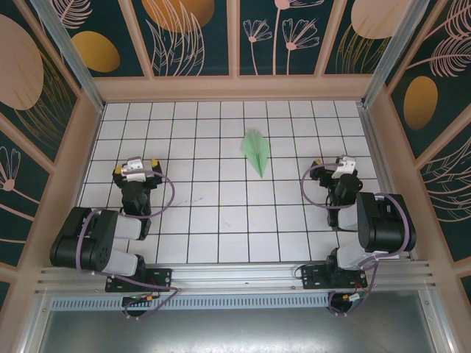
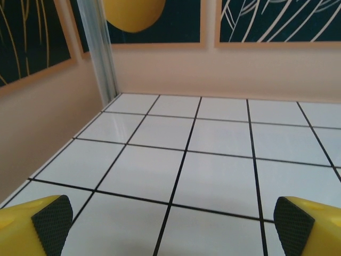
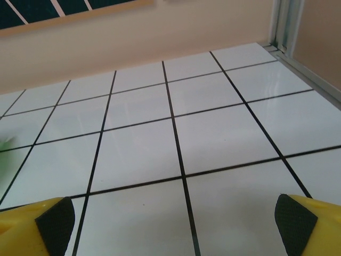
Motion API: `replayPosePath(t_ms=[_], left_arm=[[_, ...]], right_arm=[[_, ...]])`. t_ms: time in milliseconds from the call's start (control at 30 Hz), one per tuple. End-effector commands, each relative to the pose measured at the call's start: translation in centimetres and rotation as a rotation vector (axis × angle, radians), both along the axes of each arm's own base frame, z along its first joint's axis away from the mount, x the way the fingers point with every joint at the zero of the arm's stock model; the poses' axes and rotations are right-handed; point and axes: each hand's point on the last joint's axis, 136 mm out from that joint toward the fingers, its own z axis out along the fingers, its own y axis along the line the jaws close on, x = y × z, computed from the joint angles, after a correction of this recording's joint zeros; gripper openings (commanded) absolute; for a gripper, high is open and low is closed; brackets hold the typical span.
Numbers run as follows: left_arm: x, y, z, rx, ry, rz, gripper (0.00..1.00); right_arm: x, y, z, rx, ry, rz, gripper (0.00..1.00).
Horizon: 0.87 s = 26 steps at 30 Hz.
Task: Fold a paper plane with a square sheet of paper (fold left side to right side)
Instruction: Reset both arms
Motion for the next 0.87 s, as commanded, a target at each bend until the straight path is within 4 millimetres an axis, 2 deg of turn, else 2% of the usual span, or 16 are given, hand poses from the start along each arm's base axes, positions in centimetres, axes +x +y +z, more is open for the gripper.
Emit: replayPosePath(t_ms=[0, 67, 233, 833], left_arm=[[0.2, -0.5, 1.4, -0.032, -0.088, -0.059, 0.98], [0.8, -0.4, 1.1, -0.036, -0.077, -0.050, 0.99], [1.2, 1.5, 0.7, -0.077, -0.057, 0.055, 0.99], [1.1, 1.6, 0.8, -0.076, -0.060, 0.058, 0.99]], right_arm=[[0.6, 0.4, 1.8, -0.014, -0.068, 0.030, 0.99], [0.7, 0.4, 1.8, -0.017, -0.069, 0.029, 0.99], [0.8, 0.7, 1.7, -0.041, -0.061, 0.018, 0.99], [0.8, 0.7, 1.7, -0.040, -0.059, 0.020, 0.99]])
